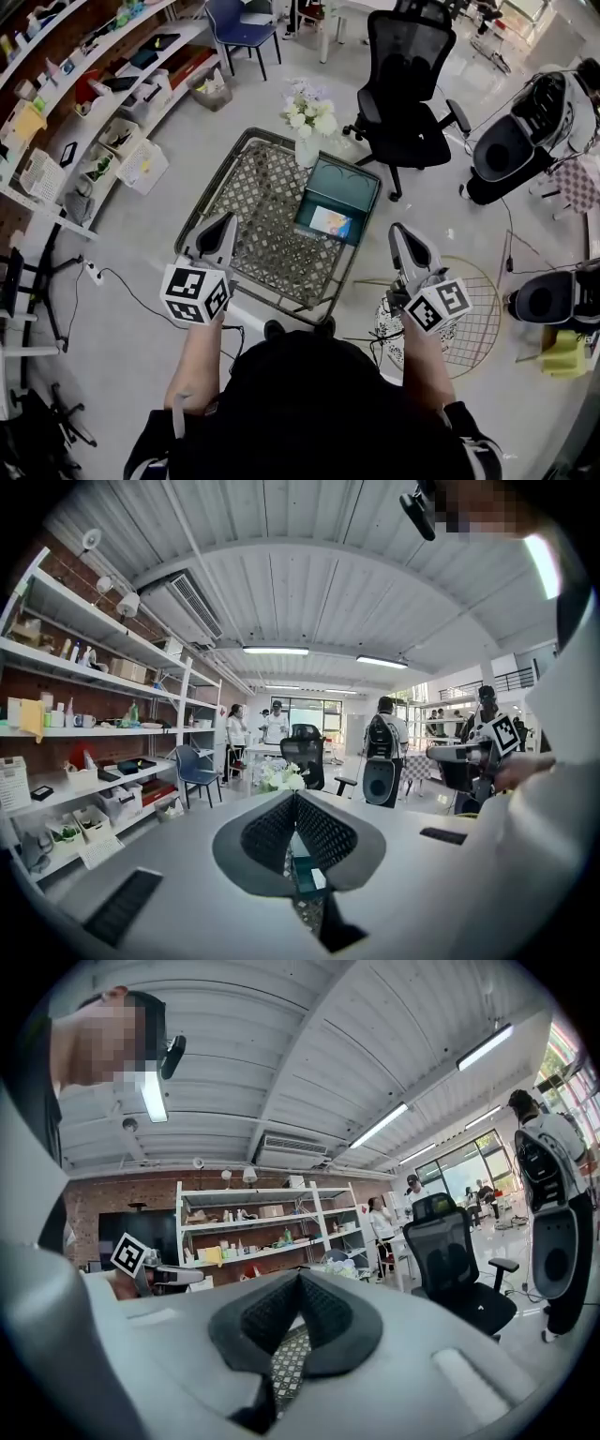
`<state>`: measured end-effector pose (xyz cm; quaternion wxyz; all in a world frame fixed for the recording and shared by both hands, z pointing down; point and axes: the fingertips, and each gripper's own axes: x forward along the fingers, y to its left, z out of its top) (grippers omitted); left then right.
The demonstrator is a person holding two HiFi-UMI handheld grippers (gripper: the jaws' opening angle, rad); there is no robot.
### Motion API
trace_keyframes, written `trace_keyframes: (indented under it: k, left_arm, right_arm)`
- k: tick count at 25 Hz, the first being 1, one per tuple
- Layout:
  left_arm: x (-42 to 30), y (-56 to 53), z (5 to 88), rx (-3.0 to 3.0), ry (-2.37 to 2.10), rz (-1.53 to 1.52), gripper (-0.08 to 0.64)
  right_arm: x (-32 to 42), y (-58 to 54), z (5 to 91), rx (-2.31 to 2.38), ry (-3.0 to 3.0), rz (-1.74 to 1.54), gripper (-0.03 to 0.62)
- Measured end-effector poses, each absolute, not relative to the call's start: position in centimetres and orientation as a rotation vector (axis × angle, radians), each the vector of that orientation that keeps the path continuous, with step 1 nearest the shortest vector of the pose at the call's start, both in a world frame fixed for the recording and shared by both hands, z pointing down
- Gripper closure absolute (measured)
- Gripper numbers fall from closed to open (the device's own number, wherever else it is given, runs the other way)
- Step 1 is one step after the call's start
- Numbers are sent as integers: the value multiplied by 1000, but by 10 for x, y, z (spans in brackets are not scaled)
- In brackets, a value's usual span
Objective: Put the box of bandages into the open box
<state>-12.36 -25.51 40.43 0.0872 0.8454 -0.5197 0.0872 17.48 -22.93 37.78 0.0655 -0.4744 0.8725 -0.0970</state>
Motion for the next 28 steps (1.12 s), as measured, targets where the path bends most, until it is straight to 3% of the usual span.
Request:
trace_keyframes:
  k: [28]
  left_arm:
    - [-110, -282, 411, 2496, -1526, 276, 554]
  right_arm:
    - [150, -255, 362, -1353, 2637, -341, 584]
